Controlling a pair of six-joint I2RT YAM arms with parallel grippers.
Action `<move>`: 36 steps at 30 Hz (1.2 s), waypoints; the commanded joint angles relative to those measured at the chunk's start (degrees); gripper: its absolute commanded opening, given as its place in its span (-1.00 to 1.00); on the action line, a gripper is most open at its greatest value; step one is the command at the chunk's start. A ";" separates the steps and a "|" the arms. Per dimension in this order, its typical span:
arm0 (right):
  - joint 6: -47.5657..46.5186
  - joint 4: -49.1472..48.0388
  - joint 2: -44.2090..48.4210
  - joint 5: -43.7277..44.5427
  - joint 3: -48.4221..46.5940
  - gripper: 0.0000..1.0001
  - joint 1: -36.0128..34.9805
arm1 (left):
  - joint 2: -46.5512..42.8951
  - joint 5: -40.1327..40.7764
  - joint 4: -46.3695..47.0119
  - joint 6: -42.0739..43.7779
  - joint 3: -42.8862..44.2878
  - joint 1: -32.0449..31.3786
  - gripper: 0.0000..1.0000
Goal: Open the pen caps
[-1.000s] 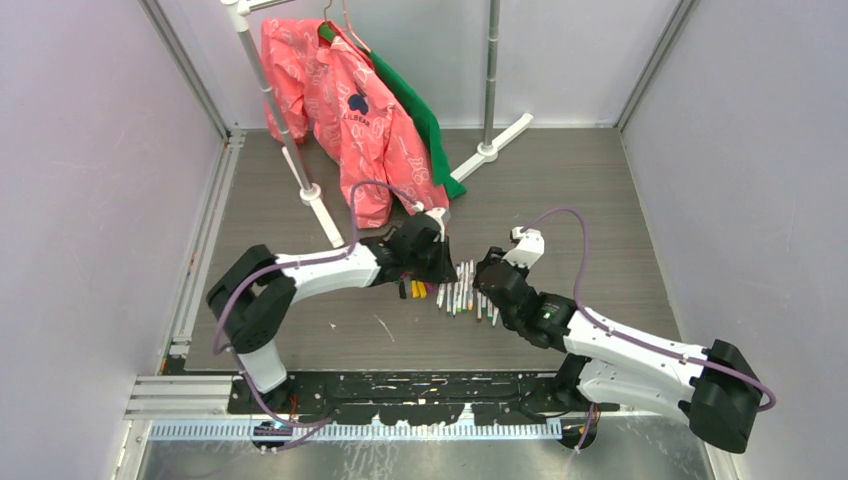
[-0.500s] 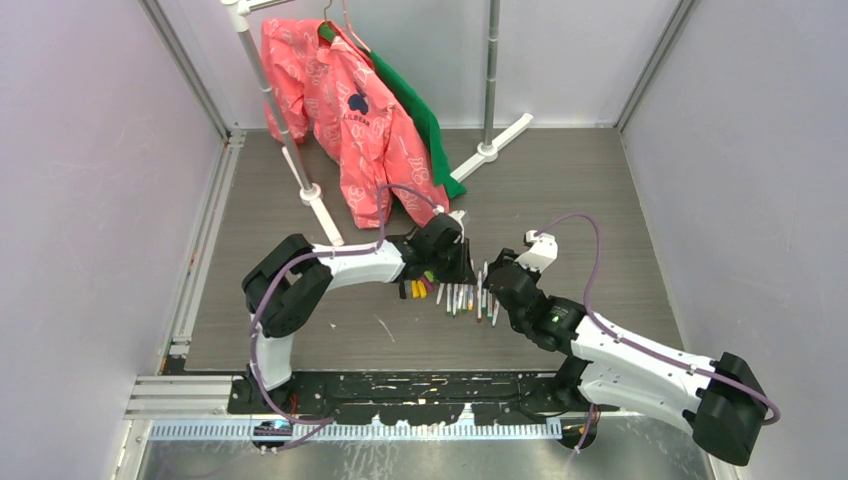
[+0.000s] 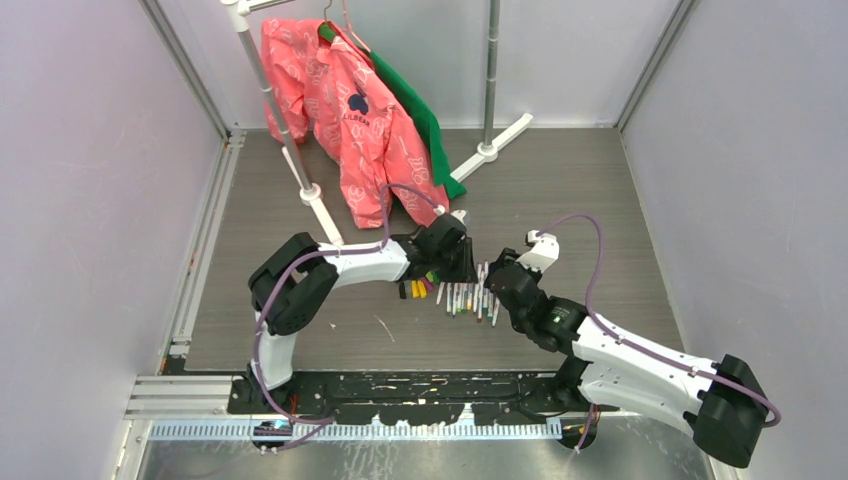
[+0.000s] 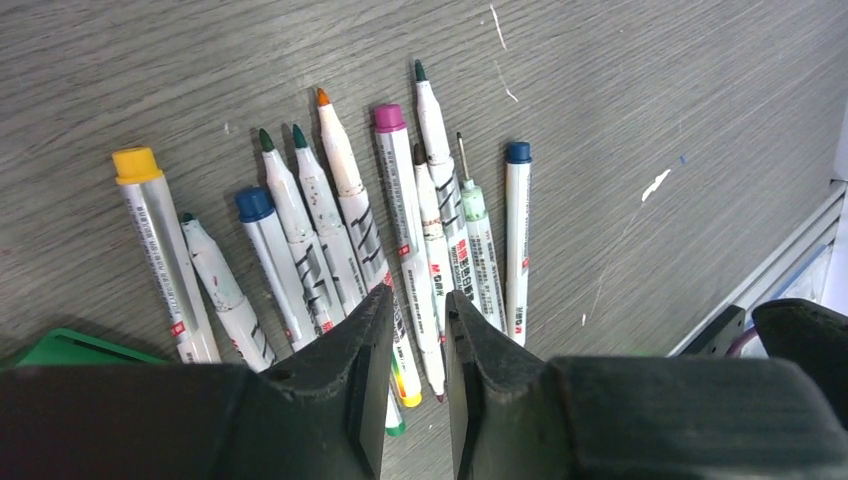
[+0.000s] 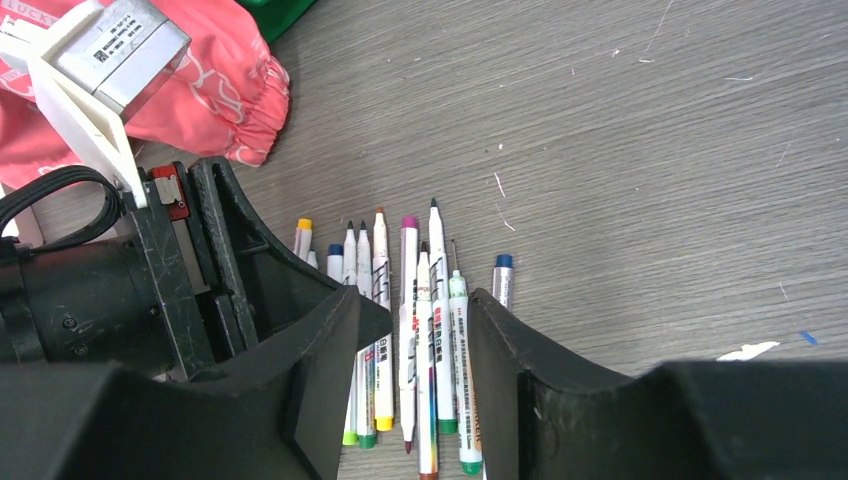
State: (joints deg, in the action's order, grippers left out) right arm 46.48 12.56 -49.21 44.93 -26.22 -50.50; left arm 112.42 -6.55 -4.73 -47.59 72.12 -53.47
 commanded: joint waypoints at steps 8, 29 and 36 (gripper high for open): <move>-2.49 -0.27 2.81 0.18 -0.79 0.11 0.23 | -12.62 12.43 -5.44 4.22 -0.92 -0.37 -0.43; -3.84 8.14 -6.45 18.86 -11.27 0.92 0.10 | -57.57 56.57 -4.70 15.51 -35.29 -0.15 0.98; -4.48 8.04 -2.89 19.40 -9.12 0.94 0.05 | -58.83 64.29 -7.60 15.05 -37.35 0.12 0.99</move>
State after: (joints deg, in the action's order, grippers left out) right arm 41.89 21.58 -55.18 60.47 -35.14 -50.50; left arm 54.96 49.65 -13.23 -32.62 34.37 -53.54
